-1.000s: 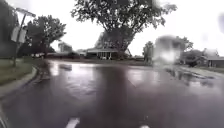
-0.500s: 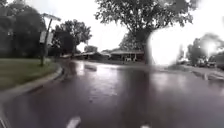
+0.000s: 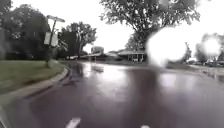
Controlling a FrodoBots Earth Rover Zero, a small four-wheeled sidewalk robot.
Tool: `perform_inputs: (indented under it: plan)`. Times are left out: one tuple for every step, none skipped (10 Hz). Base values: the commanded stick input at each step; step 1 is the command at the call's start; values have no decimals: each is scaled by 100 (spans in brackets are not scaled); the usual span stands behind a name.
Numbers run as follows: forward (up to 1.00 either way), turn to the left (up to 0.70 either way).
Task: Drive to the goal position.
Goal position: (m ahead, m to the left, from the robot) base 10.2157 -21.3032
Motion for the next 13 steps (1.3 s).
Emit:
perform_inputs:
  plan:
    - [50,0]
    - [50,0]
    - [50,0]
    - [50,0]
    - [50,0]
    - [50,0]
    - [50,0]
    - [50,0]
    - [50,0]
    - [50,0]
    - [50,0]
    - [50,0]
    - [50,0]
